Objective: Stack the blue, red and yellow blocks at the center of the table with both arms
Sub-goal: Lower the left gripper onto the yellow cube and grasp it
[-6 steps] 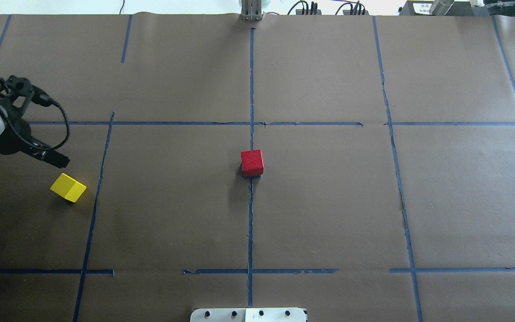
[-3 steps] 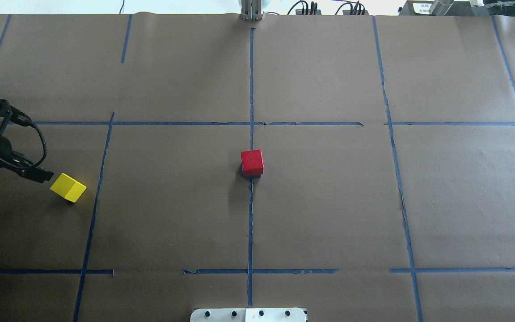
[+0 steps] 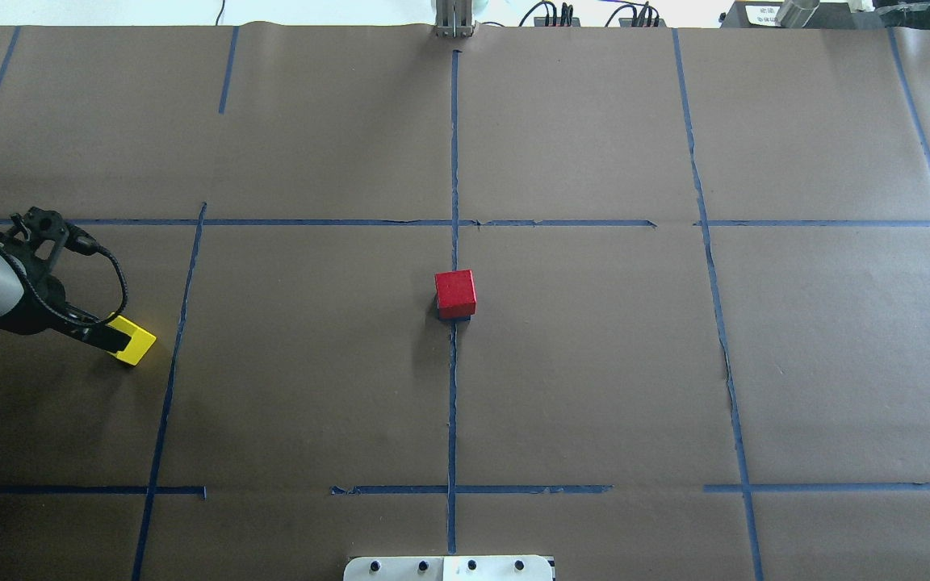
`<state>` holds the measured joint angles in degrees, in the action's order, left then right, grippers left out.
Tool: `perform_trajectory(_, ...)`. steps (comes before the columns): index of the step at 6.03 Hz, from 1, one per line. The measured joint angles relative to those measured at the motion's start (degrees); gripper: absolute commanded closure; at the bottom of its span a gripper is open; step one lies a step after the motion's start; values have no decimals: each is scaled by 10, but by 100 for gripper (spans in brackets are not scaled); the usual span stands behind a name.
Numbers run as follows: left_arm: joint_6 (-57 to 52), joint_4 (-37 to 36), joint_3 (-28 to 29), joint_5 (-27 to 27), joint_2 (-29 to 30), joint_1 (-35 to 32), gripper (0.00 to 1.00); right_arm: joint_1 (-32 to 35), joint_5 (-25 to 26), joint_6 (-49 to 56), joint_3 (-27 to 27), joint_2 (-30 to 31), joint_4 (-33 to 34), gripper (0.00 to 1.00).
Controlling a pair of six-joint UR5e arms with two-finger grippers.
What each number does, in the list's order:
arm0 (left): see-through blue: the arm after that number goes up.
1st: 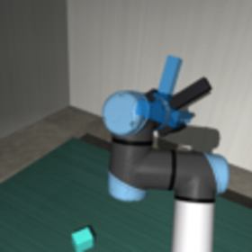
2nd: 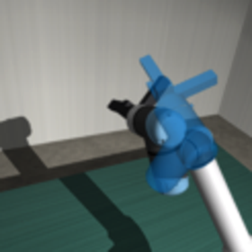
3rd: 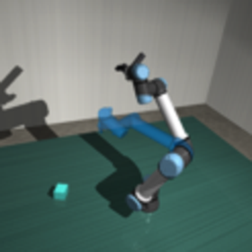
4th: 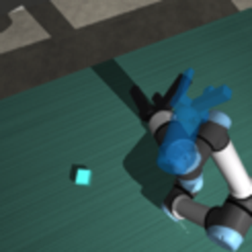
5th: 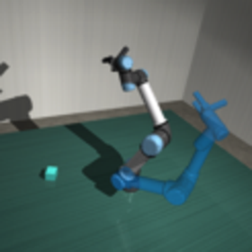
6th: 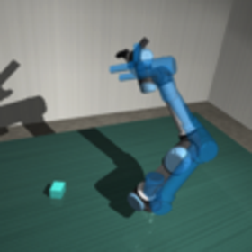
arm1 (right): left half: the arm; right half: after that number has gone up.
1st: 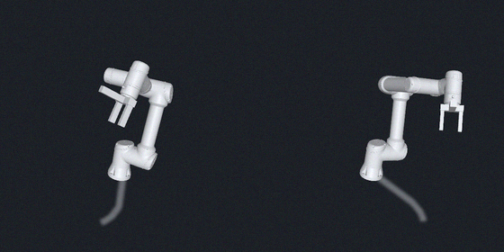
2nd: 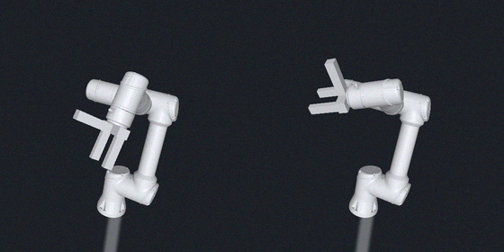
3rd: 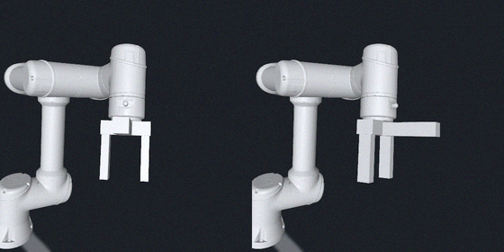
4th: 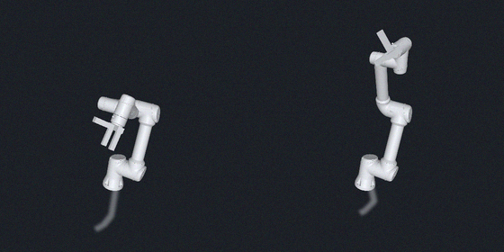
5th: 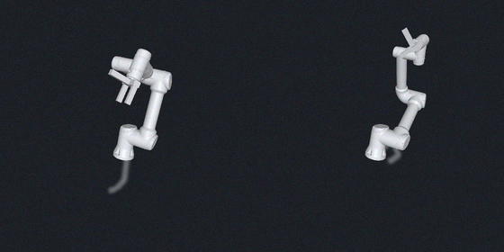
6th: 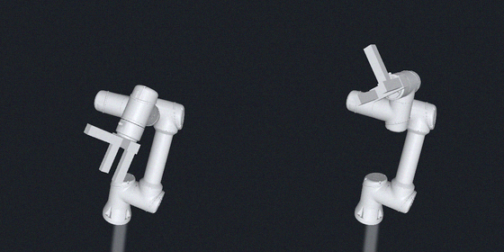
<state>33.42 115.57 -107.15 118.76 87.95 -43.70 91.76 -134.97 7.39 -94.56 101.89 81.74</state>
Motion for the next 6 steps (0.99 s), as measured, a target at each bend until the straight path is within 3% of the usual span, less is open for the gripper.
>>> perform_trajectory(6,21,6,8,-2,7,25,0,0,1,0,1,1,0,0)
